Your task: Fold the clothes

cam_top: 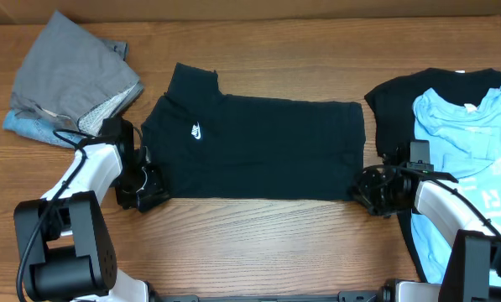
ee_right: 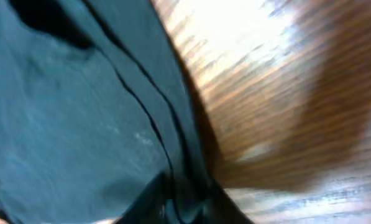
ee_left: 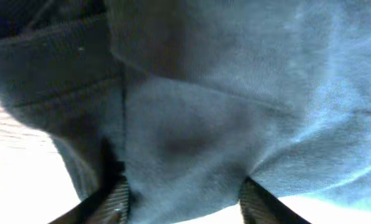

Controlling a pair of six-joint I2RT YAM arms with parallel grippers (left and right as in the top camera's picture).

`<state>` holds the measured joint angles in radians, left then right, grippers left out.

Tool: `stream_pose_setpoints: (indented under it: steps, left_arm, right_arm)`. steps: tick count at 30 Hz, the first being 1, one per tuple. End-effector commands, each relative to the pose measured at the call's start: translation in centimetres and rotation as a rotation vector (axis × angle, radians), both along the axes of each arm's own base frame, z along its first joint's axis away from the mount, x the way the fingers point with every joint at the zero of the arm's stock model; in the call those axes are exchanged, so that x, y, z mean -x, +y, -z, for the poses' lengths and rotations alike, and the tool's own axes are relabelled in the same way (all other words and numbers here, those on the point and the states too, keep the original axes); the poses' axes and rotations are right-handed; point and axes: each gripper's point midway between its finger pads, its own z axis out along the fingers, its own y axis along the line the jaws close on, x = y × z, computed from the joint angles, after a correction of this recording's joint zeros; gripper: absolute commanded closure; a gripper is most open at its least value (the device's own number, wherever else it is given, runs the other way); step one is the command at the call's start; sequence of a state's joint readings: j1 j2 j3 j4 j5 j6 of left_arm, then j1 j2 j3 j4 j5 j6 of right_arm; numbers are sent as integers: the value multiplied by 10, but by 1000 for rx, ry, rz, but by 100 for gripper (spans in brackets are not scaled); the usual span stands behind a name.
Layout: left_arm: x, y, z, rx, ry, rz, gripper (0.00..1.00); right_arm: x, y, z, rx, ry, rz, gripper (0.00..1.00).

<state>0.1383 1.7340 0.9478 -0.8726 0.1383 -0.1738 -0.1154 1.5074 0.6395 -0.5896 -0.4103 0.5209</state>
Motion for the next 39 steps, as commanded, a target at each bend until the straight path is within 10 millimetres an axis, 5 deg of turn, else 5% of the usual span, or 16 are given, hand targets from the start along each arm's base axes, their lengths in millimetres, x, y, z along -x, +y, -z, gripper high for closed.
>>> stream_pose_setpoints:
  steps: [1, 10, 12, 15, 18, 22, 25, 28, 33, 36, 39]
  left_arm:
    - [10, 3, 6, -14, 27, -27, 53]
    - [31, 4, -12, -3, 149, -36, 71]
    - [35, 4, -18, 1, 174, -38, 72]
    - [39, 2, -29, 12, 208, -38, 59]
    - [44, 1, -42, 18, 250, -37, 44]
    - [40, 1, -60, 27, 259, -28, 37]
    - [11, -10, -76, 100, 148, 29, 37]
    - [-41, -32, -103, 194, -77, 158, 37]
    - [-132, -44, -144, 18, -435, 339, 27]
    - [-169, -52, -152, -73, -564, 385, 25]
    - [-201, -65, -139, -86, -625, 425, 24]
  right_arm:
    - [12, -3, 3, 21, 55, 7, 96]
    - [51, -39, -24, 239, 297, 69, 96]
    - [48, -41, -33, 250, 284, 70, 82]
    - [38, -44, -45, 264, 245, 76, 54]
    - [21, -47, -63, 272, 191, 80, 44]
    - [-8, -50, -94, 278, 97, 86, 34]
    - [-31, -49, -114, 276, -5, 52, 31]
    - [-52, -46, -131, 259, -102, 24, 30]
    - [-62, -38, -138, 214, -147, 17, 31]
    - [-60, -37, -138, 206, -140, 14, 31]
    - [-56, -36, -137, 202, -126, 12, 31]
